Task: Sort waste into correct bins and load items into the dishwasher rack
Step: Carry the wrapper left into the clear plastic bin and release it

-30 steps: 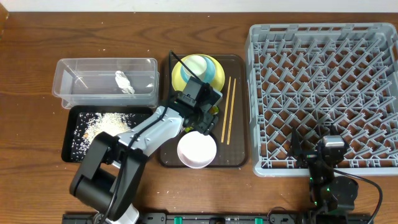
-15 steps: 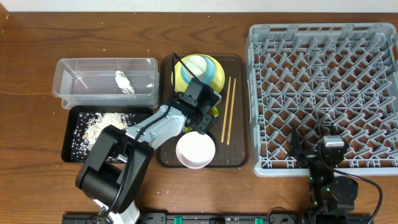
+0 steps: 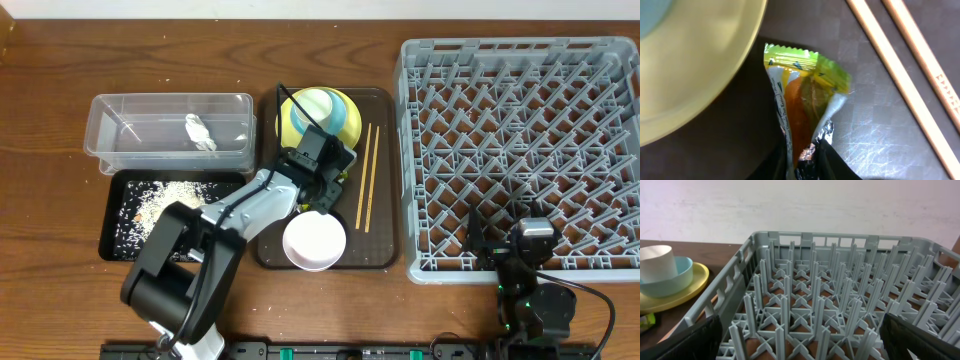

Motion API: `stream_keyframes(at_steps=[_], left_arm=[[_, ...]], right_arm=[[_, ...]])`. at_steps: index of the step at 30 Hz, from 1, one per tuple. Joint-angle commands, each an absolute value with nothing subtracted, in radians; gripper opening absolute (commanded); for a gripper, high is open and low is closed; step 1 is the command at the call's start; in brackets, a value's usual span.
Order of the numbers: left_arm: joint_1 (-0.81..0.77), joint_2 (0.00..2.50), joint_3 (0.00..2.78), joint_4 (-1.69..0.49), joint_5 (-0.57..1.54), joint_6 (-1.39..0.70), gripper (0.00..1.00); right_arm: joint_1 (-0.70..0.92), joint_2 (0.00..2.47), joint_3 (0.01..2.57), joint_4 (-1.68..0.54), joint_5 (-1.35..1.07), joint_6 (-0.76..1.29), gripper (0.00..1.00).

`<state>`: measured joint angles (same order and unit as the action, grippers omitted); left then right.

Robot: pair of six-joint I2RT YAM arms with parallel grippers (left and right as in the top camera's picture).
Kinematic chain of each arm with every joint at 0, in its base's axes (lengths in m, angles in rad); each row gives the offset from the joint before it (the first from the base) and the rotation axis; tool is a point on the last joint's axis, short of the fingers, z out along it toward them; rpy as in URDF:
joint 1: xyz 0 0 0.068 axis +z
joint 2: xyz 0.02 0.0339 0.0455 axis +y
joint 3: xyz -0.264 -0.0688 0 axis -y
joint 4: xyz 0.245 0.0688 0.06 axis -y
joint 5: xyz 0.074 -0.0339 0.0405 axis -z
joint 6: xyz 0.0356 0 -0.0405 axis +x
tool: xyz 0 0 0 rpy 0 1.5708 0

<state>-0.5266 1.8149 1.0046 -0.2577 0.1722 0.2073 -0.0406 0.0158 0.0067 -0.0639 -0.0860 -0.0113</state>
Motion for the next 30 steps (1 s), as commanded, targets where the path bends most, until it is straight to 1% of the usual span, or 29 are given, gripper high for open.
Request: stream_keyframes(at_steps=[1,5,12,14,17,21,22,25,26,30], left_arm=[[-0.527,1.734,1.001,-0.255,0.163,0.205,0.19],[-0.527,1.639,1.001,-0.255,0.109,0.205,0.19],[-0.505,1.481,1.001,-0.227,-0.092,0.204,0.19],[-0.478,1.460,1.001,-0.206,-0.157,0.162,0.19],[-0.414,1.455,1.001,-0.179,-0.239,0.043,0.19],[-0.270,1.457,1.001,-0.181,-0.262,-0.288,0.19],[-0.228,1.458,1.001,-0.181,-0.255,-0.368,0.19],[-0.113,1.459,1.001,-0.170,-0.182,-0.517,0.19],[-0.080,1.461,1.001,-0.168,-0.155,-0.555,0.15],[0.041,1.484,1.001,-0.150,-0.064,-0.672,0.14]], right_arm=[[-0.038,0.012,0.006,-0.068,-0.082,-0.005,0.99],[-0.038,0.012,0.006,-0.068,-0.082,-0.005,0.99],[-0.038,0.012,0.006,-0.068,-0.082,-0.005,0.99],[-0.038,0.012,0.006,-0.068,-0.082,-0.005,0.99],[-0.038,0.012,0.006,-0.068,-0.082,-0.005,0.99],[-0.038,0.012,0.006,-0.068,-0.083,-0.005,0.99],[-0.038,0.012,0.006,-0.068,-0.082,-0.005,0.99],[-0.038,0.012,0.006,-0.068,-0.082,-0.005,0.99],[-0.038,0.012,0.006,-0.068,-0.082,-0.005,0.99],[-0.038,0.012,0.006,-0.068,-0.082,-0.005,0.99]])
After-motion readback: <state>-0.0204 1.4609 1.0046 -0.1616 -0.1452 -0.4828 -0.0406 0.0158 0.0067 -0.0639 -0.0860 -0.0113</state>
